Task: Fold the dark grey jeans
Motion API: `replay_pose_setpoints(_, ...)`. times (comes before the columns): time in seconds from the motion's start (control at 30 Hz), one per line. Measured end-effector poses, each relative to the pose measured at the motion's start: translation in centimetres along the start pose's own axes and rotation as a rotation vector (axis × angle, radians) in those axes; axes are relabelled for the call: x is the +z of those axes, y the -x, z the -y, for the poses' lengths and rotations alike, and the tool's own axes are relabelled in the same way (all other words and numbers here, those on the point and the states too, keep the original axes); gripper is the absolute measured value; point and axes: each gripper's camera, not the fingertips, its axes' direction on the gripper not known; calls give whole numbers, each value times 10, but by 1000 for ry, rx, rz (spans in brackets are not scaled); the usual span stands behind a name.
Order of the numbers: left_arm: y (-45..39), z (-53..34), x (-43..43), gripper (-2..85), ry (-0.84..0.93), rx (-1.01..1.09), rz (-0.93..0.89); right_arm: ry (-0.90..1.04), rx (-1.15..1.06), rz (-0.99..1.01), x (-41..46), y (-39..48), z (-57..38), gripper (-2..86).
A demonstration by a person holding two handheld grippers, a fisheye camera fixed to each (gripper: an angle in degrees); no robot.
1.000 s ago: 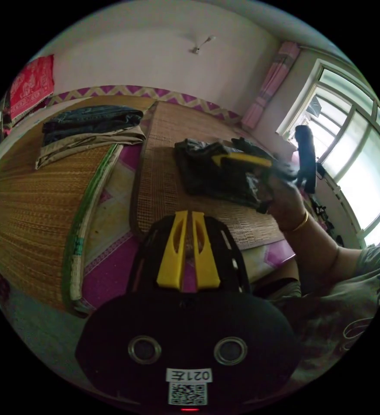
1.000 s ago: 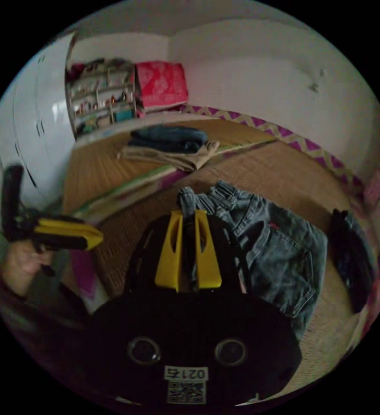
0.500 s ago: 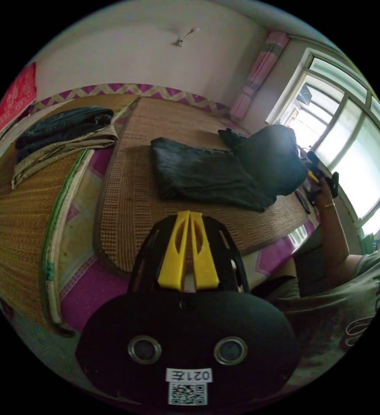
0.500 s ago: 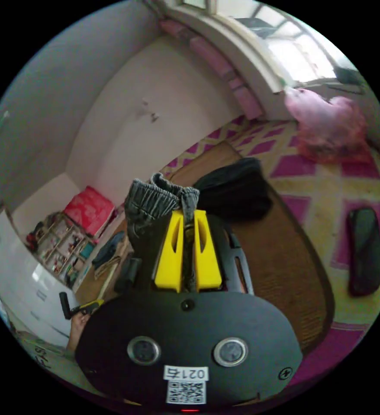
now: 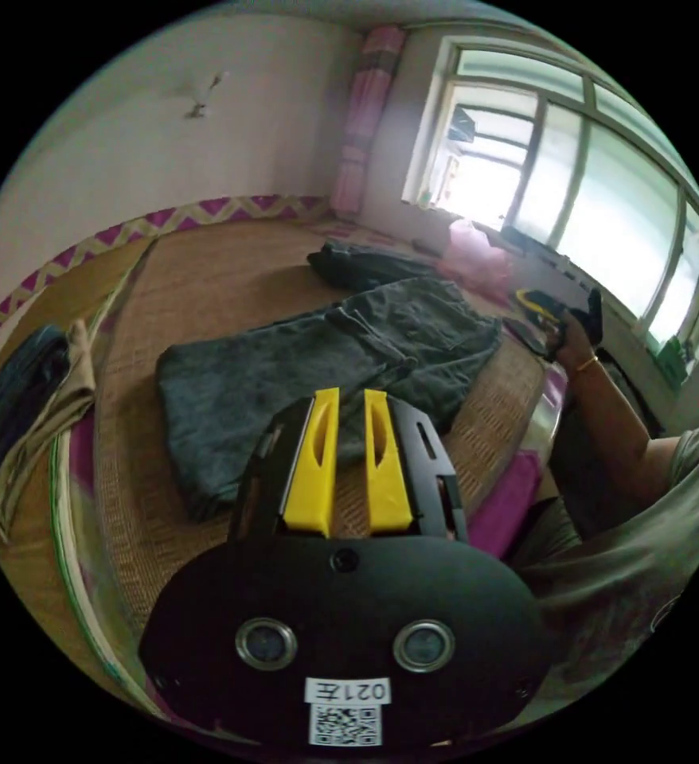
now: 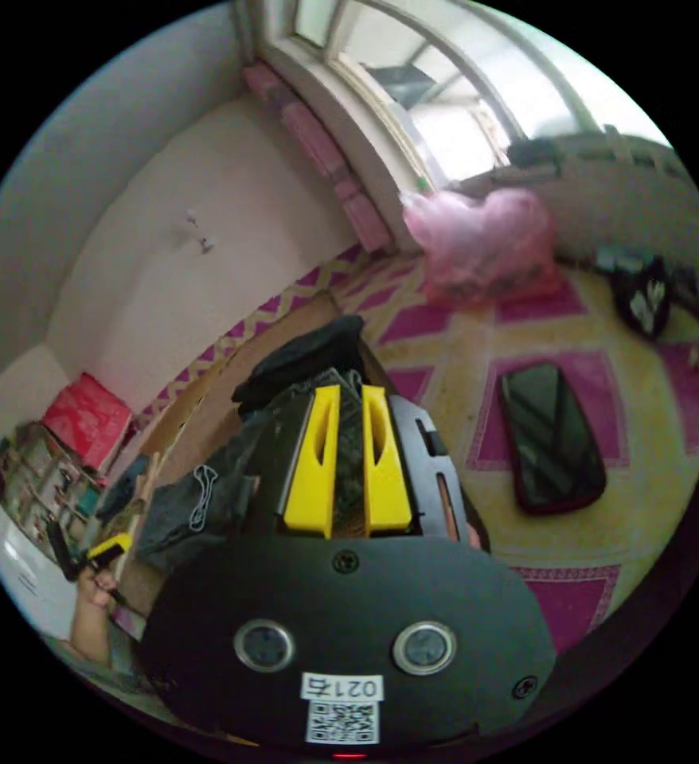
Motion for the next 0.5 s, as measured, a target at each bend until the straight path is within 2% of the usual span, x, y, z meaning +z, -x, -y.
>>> replay_pose_setpoints(0.1, -21, 29, 31, 69, 54, 138, 52, 55, -229, 67, 2, 58, 2, 72)
replay_pose_setpoints(0.17, -35, 48, 55, 78, 98, 232, 84, 167, -405, 108, 23, 106, -12, 85)
replay_pose_setpoints(0.27, -38, 71, 73, 88, 148, 272, 99, 255, -621, 84, 54, 154, -44, 90)
replay_pose_setpoints(0.4, -22, 93, 84, 87, 218, 254, 104, 367, -739, 75, 91, 181, -78, 99)
replay_pose_setpoints(0.5, -4, 109, 79, 66, 238, 240, 97, 523, -785, 27, 125, 192, -98, 107)
